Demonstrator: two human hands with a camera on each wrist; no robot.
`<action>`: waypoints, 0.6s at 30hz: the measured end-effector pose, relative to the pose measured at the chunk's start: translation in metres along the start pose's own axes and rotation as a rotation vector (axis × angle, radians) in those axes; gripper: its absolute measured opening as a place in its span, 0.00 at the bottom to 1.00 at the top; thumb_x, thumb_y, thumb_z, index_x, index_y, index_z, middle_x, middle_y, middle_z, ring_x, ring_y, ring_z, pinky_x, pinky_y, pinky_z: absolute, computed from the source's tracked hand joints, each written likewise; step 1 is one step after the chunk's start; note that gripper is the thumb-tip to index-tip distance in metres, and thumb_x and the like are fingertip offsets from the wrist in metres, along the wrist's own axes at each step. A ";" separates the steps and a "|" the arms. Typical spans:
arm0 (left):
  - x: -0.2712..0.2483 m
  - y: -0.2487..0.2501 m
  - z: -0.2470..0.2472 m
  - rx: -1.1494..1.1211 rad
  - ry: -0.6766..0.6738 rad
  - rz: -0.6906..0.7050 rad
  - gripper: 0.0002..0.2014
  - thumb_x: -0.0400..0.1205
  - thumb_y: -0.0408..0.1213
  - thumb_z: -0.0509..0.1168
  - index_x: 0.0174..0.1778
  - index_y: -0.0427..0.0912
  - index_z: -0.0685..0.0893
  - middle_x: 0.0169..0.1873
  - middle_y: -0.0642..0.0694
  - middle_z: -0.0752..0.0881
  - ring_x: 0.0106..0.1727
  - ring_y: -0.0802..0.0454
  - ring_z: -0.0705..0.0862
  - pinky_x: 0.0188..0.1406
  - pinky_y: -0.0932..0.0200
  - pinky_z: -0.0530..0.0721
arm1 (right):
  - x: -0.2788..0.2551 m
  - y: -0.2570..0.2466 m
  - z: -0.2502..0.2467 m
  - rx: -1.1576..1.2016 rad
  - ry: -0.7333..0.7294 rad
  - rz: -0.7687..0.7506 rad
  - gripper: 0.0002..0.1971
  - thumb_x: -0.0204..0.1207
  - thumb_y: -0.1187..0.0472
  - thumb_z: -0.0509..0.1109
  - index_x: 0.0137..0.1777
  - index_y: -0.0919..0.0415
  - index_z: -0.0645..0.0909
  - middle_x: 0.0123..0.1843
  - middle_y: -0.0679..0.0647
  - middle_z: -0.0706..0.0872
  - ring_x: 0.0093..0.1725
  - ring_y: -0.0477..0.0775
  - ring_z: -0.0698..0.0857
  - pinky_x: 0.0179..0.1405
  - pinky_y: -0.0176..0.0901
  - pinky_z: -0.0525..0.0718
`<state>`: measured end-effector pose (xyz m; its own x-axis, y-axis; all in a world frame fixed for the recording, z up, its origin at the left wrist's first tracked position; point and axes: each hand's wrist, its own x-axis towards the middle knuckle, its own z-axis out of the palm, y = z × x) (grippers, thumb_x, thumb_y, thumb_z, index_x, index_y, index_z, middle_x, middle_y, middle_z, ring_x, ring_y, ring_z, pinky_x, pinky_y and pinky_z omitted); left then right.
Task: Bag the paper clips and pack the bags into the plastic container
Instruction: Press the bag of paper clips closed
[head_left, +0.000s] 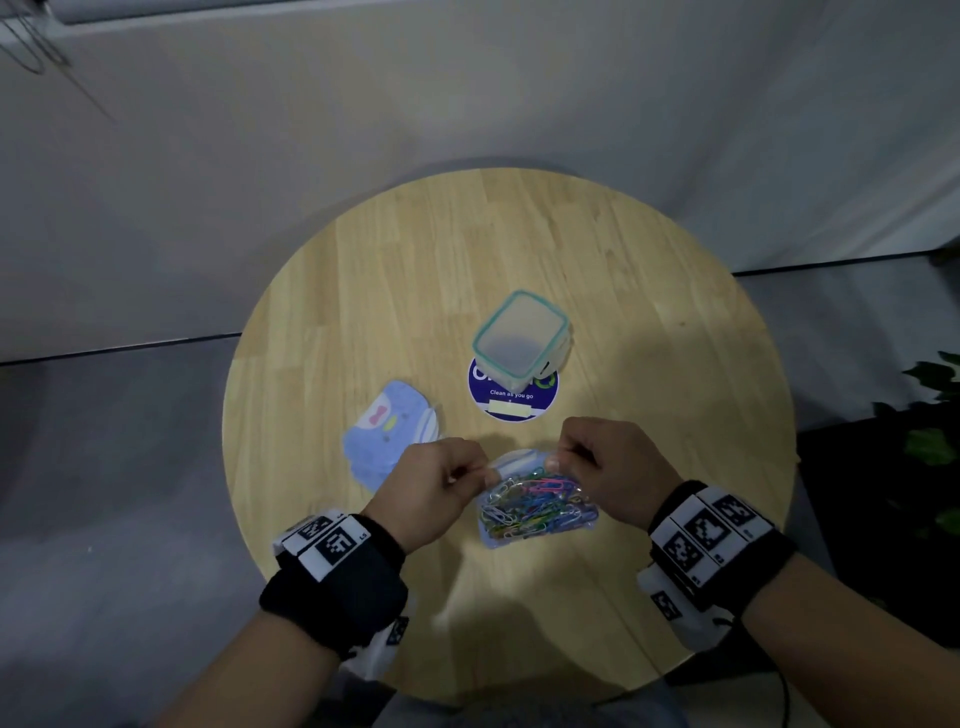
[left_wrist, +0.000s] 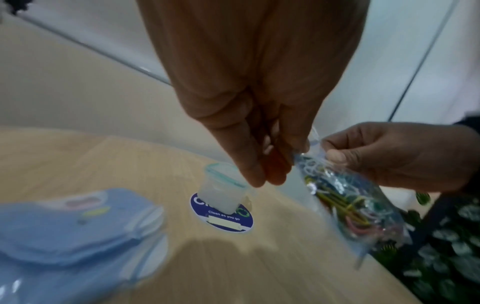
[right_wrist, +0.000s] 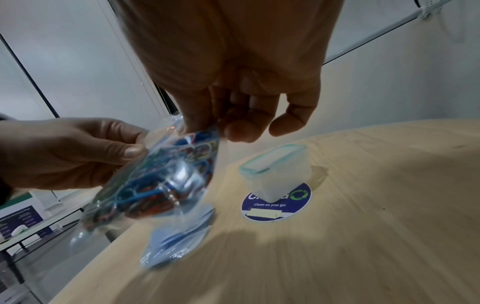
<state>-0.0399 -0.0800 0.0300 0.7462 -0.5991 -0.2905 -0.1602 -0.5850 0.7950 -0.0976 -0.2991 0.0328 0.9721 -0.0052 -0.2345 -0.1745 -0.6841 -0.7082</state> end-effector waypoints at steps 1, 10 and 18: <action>0.000 -0.002 0.002 -0.069 0.007 -0.036 0.11 0.80 0.40 0.68 0.33 0.41 0.82 0.31 0.41 0.83 0.34 0.52 0.77 0.38 0.55 0.77 | 0.000 0.000 -0.001 0.032 0.002 0.017 0.14 0.72 0.58 0.73 0.30 0.60 0.73 0.23 0.48 0.73 0.26 0.44 0.70 0.27 0.33 0.67; 0.006 -0.008 0.007 -0.152 0.145 -0.103 0.17 0.80 0.39 0.68 0.25 0.49 0.73 0.22 0.55 0.75 0.26 0.62 0.70 0.29 0.64 0.70 | -0.003 0.006 0.002 0.271 -0.125 0.189 0.09 0.74 0.67 0.68 0.33 0.65 0.76 0.23 0.51 0.78 0.23 0.43 0.74 0.30 0.41 0.75; 0.015 -0.013 0.024 0.044 0.070 -0.061 0.16 0.80 0.42 0.68 0.27 0.48 0.74 0.21 0.54 0.73 0.24 0.62 0.71 0.27 0.68 0.68 | -0.018 0.026 0.012 -0.018 -0.162 0.112 0.15 0.73 0.61 0.69 0.29 0.50 0.67 0.25 0.47 0.72 0.30 0.53 0.72 0.32 0.46 0.71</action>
<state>-0.0421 -0.0943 0.0021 0.7986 -0.5225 -0.2987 -0.1397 -0.6438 0.7523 -0.1218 -0.3083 0.0109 0.9087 0.0344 -0.4160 -0.2756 -0.6990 -0.6599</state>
